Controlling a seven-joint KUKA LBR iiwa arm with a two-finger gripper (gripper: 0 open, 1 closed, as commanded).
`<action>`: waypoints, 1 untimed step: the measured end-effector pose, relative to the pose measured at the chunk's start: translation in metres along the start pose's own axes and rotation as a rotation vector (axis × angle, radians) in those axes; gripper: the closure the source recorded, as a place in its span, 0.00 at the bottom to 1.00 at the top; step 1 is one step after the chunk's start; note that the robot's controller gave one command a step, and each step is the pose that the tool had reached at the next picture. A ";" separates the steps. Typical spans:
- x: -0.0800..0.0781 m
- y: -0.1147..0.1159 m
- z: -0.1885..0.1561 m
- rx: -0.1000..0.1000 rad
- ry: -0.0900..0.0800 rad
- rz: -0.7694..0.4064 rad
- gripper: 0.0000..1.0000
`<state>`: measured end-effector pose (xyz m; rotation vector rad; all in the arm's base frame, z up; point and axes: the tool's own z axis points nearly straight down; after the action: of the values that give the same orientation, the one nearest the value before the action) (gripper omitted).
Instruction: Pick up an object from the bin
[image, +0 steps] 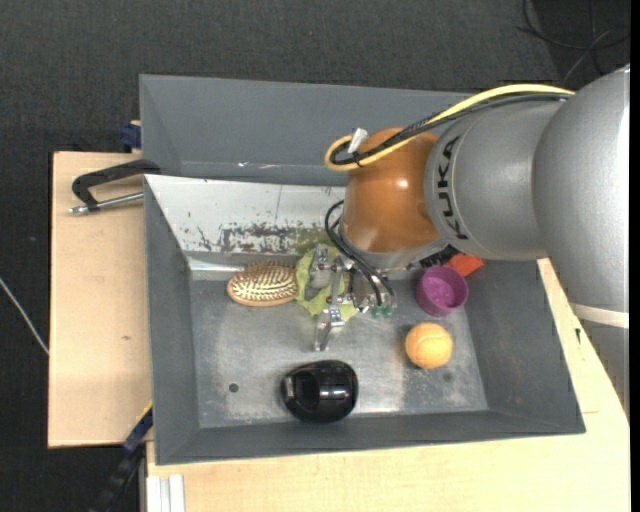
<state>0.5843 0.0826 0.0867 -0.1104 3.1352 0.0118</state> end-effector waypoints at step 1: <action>0.003 0.001 0.011 -0.002 -0.003 -0.029 0.00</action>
Offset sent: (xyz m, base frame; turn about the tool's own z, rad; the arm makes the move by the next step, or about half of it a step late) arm 0.0067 0.0586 -0.0167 0.0981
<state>0.5814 0.0837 0.0760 -0.1550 3.1306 0.0155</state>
